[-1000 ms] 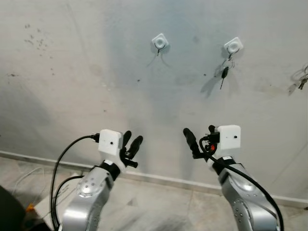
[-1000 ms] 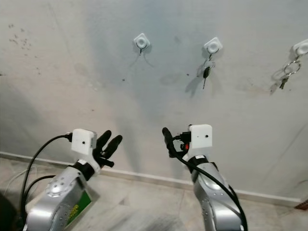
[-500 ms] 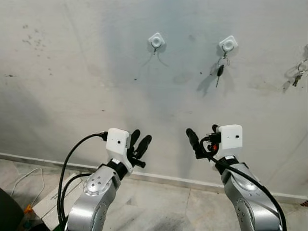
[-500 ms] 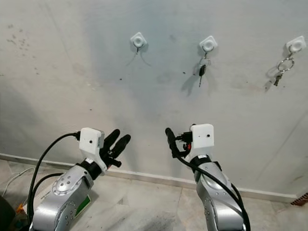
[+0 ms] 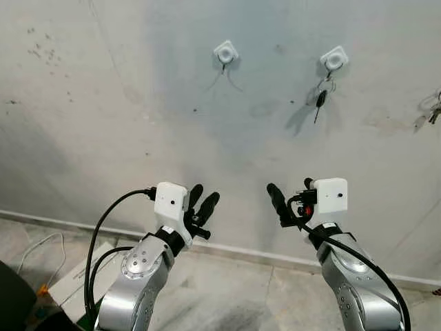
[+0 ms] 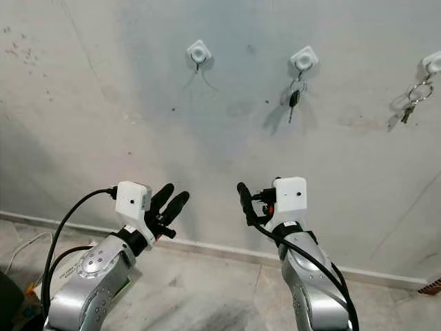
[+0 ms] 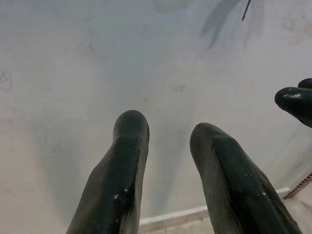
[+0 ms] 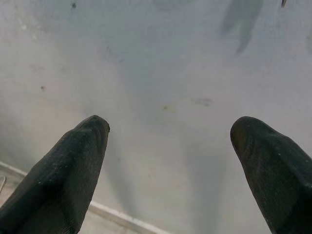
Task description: Hang keys on a hook
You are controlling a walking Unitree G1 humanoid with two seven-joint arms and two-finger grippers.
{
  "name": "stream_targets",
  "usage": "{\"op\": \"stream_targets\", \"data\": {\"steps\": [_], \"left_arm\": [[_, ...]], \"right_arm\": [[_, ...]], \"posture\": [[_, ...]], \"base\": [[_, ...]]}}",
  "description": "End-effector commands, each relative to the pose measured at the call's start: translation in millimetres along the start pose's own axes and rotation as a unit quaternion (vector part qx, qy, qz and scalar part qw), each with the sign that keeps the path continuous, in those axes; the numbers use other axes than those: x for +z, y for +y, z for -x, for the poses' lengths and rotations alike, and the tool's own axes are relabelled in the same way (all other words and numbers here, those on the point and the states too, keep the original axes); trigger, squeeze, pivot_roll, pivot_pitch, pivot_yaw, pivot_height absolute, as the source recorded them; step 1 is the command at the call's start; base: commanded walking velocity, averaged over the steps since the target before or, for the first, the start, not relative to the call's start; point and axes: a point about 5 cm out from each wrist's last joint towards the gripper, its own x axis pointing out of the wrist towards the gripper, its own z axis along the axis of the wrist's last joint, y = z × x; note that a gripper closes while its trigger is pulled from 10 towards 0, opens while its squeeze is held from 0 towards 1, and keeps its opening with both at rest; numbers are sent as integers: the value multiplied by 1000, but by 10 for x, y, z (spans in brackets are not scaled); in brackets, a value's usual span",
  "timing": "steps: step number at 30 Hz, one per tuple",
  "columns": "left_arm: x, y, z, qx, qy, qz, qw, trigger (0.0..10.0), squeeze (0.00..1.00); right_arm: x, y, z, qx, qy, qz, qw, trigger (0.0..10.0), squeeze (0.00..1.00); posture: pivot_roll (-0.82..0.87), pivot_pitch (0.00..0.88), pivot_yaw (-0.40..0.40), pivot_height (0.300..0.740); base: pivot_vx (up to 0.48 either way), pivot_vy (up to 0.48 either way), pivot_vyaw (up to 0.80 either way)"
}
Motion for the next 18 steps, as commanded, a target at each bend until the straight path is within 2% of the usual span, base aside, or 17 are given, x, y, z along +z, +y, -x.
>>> {"op": "stream_targets", "data": {"steps": [1,18], "left_arm": [[-22,25,3,4,7,-5,1000,10000,0],[-17,28,-11,3,5,-4,1000,10000,0]], "right_arm": [[3,-10,1,3,1,0,1000,10000,0],[5,-33,-3,-2,4,-5,1000,10000,0]], "posture": [[-77,0,77,740],[-80,0,78,740]], "base": [[-266,0,0],[-266,0,0]]}}
